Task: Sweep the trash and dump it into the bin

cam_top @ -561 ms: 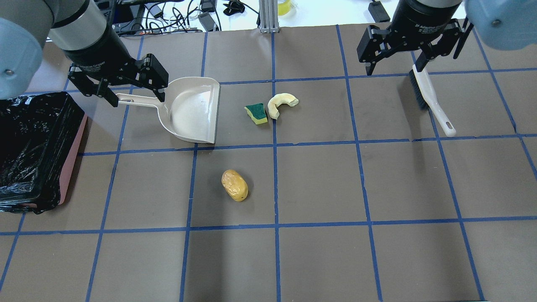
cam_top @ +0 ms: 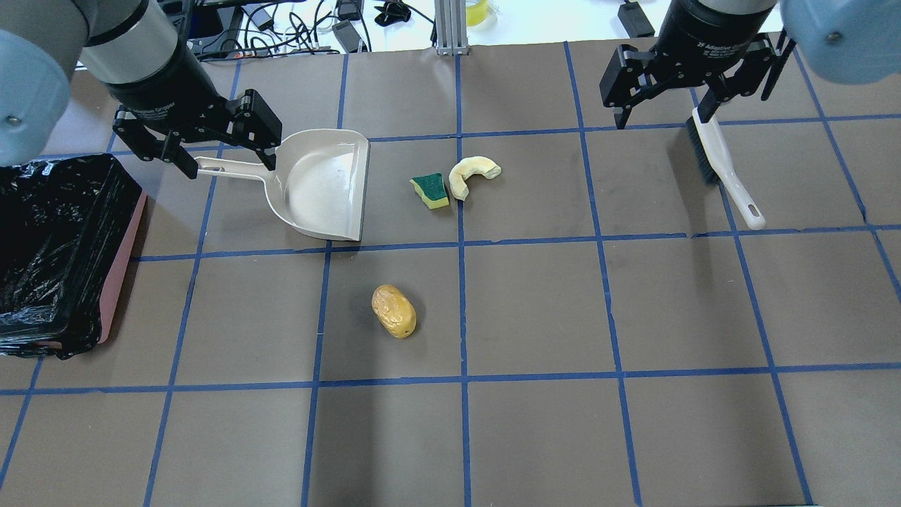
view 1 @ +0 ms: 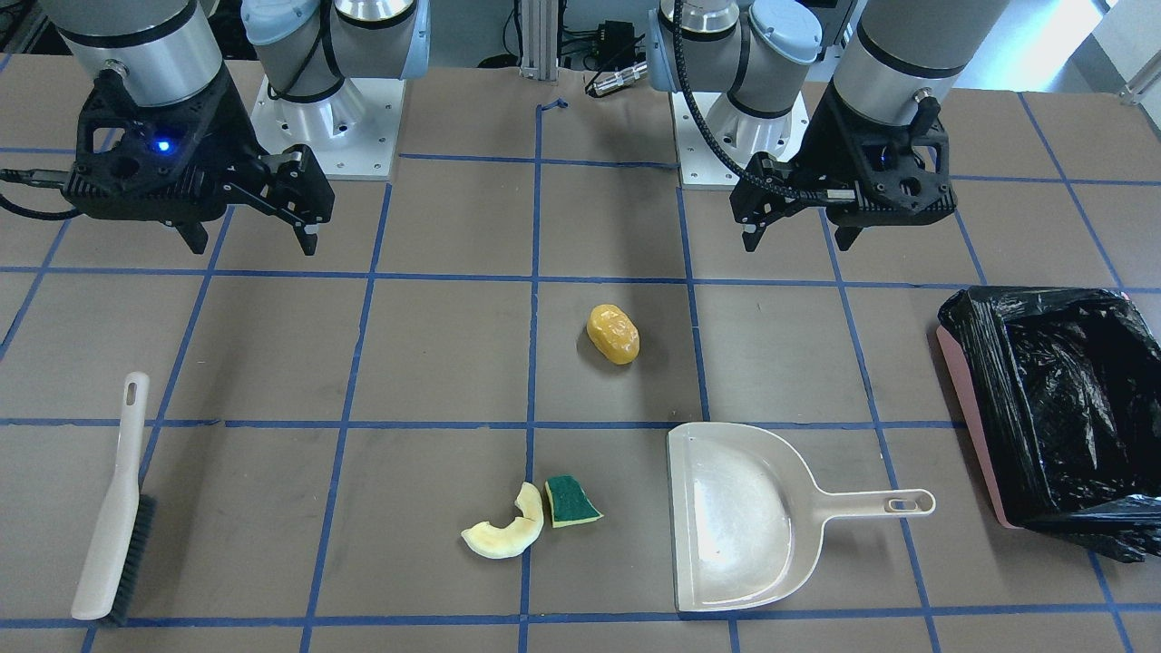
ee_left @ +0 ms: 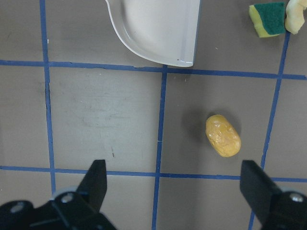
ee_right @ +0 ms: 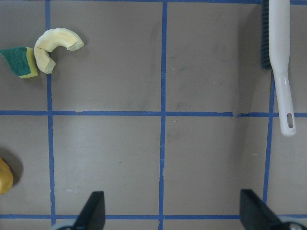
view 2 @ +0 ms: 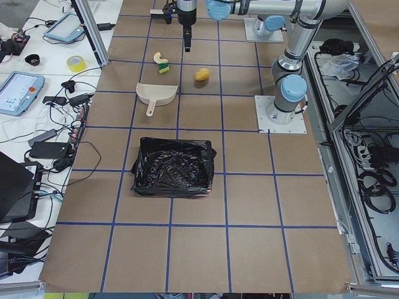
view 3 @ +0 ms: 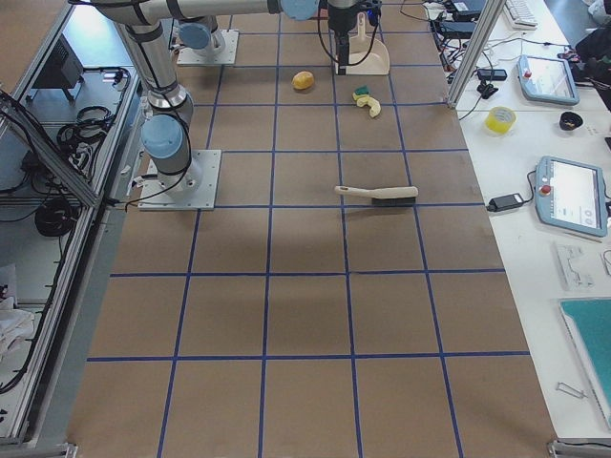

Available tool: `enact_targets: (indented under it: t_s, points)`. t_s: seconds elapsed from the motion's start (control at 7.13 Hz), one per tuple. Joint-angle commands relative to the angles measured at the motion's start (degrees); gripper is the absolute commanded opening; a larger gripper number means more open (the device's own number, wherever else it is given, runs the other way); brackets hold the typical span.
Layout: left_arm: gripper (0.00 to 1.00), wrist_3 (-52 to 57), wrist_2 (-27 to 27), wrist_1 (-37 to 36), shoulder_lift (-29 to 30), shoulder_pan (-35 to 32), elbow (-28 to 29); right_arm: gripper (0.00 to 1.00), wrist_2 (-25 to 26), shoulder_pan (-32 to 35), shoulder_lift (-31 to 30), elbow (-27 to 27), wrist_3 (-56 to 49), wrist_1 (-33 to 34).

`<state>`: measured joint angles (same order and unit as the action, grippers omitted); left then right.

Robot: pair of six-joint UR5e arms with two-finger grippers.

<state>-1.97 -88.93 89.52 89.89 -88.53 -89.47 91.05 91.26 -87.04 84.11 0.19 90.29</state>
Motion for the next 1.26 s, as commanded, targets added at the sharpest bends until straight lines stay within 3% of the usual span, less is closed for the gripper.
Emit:
enact_targets:
  t_s: [0.0, 1.12]
  points:
    - [1.0, 0.03, 0.77, 0.65, 0.2, 0.38, 0.0, 1.0, 0.01, -0.03, 0.03, 0.01, 0.07, -0.2]
    - [1.0, 0.82, -0.02, -1.37, 0.99, 1.52, -1.32, 1.0, -0.26, 0.06, 0.12, 0.09, -0.1, -0.29]
